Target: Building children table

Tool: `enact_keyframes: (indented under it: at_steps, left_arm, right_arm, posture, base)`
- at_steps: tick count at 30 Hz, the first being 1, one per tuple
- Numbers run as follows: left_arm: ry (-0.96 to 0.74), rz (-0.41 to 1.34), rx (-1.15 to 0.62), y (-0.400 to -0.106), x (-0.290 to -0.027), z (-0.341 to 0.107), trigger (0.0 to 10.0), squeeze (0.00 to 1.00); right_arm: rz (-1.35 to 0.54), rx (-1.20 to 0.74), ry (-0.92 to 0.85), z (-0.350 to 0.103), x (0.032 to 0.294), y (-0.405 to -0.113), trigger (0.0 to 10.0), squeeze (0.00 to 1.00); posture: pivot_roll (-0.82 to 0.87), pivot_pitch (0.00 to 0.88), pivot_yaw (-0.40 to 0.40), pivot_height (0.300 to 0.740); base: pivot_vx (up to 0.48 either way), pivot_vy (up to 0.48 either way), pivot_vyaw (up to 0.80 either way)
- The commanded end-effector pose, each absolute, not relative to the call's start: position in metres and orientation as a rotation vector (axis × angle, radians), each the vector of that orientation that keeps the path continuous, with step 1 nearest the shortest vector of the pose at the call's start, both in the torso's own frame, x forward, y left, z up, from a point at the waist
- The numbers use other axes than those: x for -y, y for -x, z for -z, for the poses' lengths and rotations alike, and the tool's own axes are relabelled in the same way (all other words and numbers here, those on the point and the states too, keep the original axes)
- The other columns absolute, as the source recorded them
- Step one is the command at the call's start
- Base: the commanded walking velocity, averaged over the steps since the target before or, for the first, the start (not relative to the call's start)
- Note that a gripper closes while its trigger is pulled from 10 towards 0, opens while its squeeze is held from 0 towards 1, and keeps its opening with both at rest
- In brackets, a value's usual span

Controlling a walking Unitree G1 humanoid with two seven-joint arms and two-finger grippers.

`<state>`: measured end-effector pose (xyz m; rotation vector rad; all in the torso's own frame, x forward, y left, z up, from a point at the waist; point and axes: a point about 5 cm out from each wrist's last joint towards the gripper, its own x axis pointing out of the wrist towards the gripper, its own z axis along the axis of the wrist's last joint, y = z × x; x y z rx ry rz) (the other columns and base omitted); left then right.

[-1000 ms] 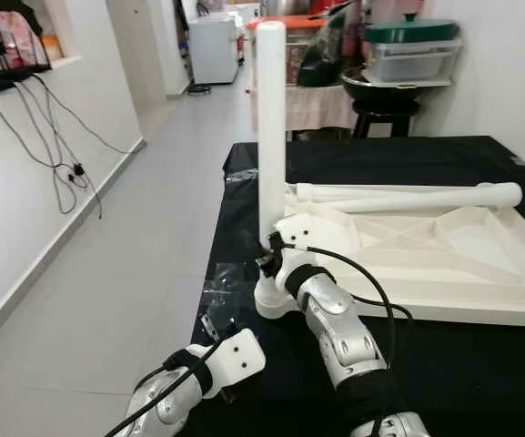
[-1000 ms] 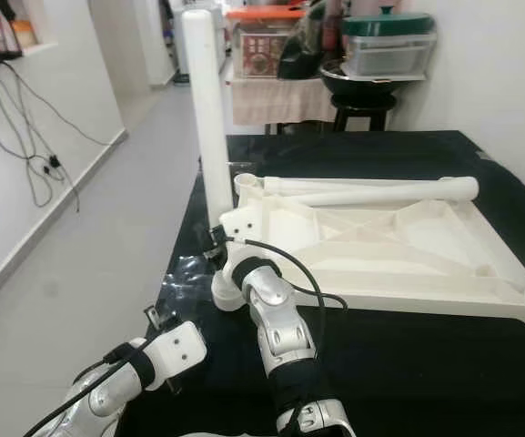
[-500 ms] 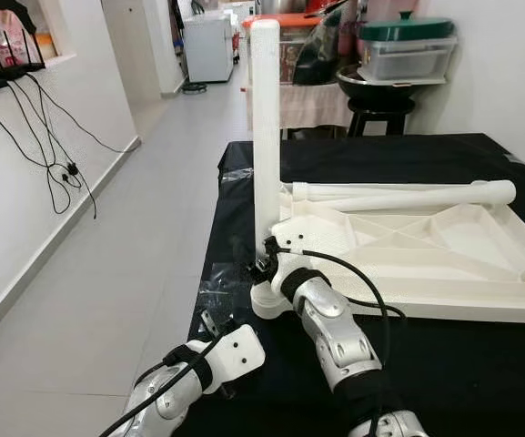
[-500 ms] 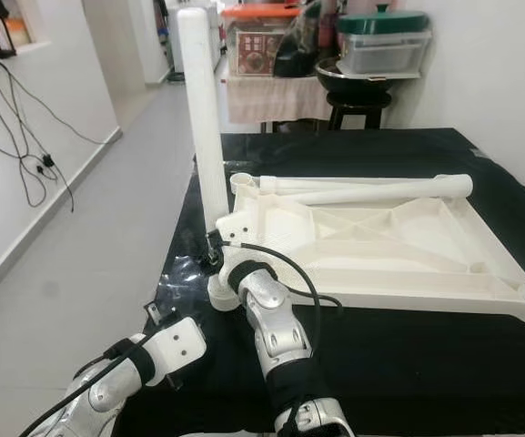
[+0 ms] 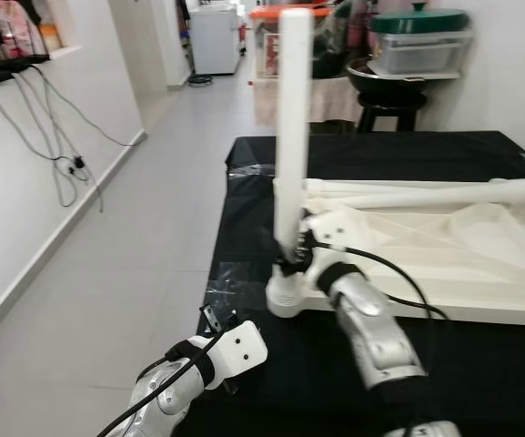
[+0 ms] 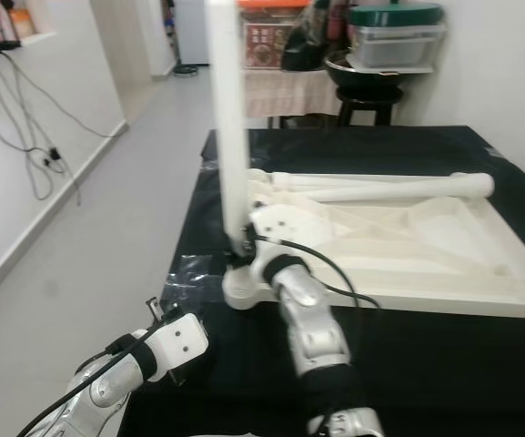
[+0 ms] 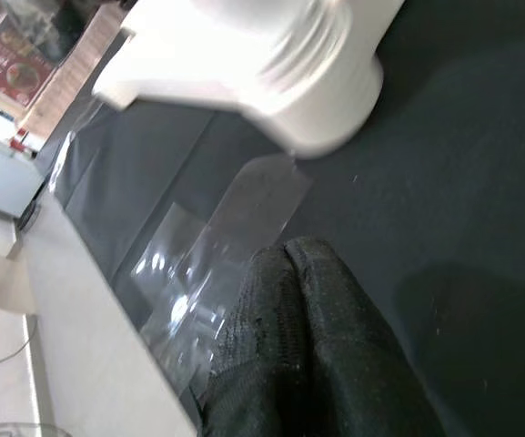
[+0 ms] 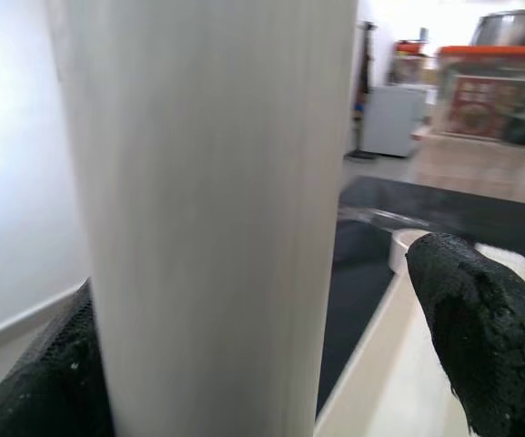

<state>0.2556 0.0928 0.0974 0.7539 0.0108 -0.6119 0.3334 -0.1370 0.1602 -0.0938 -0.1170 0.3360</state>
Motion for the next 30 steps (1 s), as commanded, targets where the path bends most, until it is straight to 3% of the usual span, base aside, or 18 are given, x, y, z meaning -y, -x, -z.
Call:
enact_keyframes:
  at_steps: [1, 7, 14, 15, 18, 19, 25, 26, 28, 29, 30]
  left_arm:
    - [-0.754, 0.613, -0.012, -0.256, -0.093, -0.099, 10.0, 0.0]
    - [-0.753, 0.614, -0.01, -0.257, -0.092, -0.1, 10.0, 0.0]
    - [-0.752, 0.618, -0.007, -0.258, -0.092, -0.102, 10.0, 0.0]
    - [-0.751, 0.618, -0.006, -0.258, -0.091, -0.103, 10.0, 0.0]
    - [-0.751, 0.618, -0.005, -0.258, -0.09, -0.103, 10.0, 0.0]
    - [-0.751, 0.618, -0.004, -0.258, -0.089, -0.104, 10.0, 0.0]
    - [-0.75, 0.619, 0.0, -0.257, -0.086, -0.106, 10.0, 0.0]
    - [-0.75, 0.619, 0.001, -0.257, -0.086, -0.106, 10.0, 0.0]
    - [-0.75, 0.619, 0.001, -0.257, -0.086, -0.106, 10.0, 0.0]
    - [-0.75, 0.619, 0.002, -0.257, -0.085, -0.106, 10.0, 0.0]
    - [-0.749, 0.619, 0.002, -0.256, -0.085, -0.106, 10.0, 0.0]
  right_arm:
    - [-0.245, 0.091, 0.083, -0.157, 0.157, -0.331, 10.0, 0.0]
    - [-0.317, 0.113, 0.022, -0.16, 0.167, -0.318, 10.0, 0.0]
    - [-0.472, 0.154, -0.015, -0.167, 0.153, -0.31, 10.0, 0.0]
    - [-0.628, 0.162, 0.0, -0.169, 0.135, -0.308, 10.0, 0.0]
    - [-0.684, 0.161, 0.008, -0.17, 0.129, -0.307, 10.0, 0.0]
    - [-0.829, 0.147, 0.068, -0.171, 0.119, -0.31, 10.0, 0.0]
    - [-0.957, 0.095, 0.182, -0.175, 0.13, -0.33, 10.0, 0.0]
    - [-0.969, 0.085, 0.181, -0.178, 0.134, -0.335, 4.9, 0.0]
    - [-0.969, 0.085, 0.181, -0.178, 0.134, -0.335, 4.9, 0.0]
    - [-0.977, 0.08, 0.179, -0.18, 0.137, -0.338, 0.0, 0.0]
    - [-0.991, 0.07, 0.18, -0.181, 0.139, -0.342, 0.0, 0.0]
  posture:
    - [-0.04, 0.0, 0.002, 0.74]
    - [-0.05, 0.0, 0.01, 0.74]
    - [-0.04, 0.0, 0.017, 0.74]
    - [-0.03, 0.0, 0.012, 0.74]
    - [-0.03, 0.0, 0.012, 0.74]
    - [-0.02, 0.0, 0.004, 0.74]
    - [0.01, 0.0, -0.014, 0.74]
    - [0.01, 0.0, -0.022, 0.74]
    - [0.01, 0.0, -0.022, 0.74]
    - [0.01, 0.0, -0.022, 0.74]
    - [0.02, 0.0, -0.029, 0.74]
  base:
    - [0.0, 0.0, 0.0]
    - [0.0, 0.0, 0.0]
    - [0.0, 0.0, 0.0]
    - [0.0, 0.0, 0.0]
    - [0.0, 0.0, 0.0]
    - [0.0, 0.0, 0.0]
    - [0.0, 0.0, 0.0]
    - [0.0, 0.0, 0.0]
    - [0.0, 0.0, 0.0]
    - [0.0, 0.0, 0.0]
    - [0.0, 0.0, 0.0]
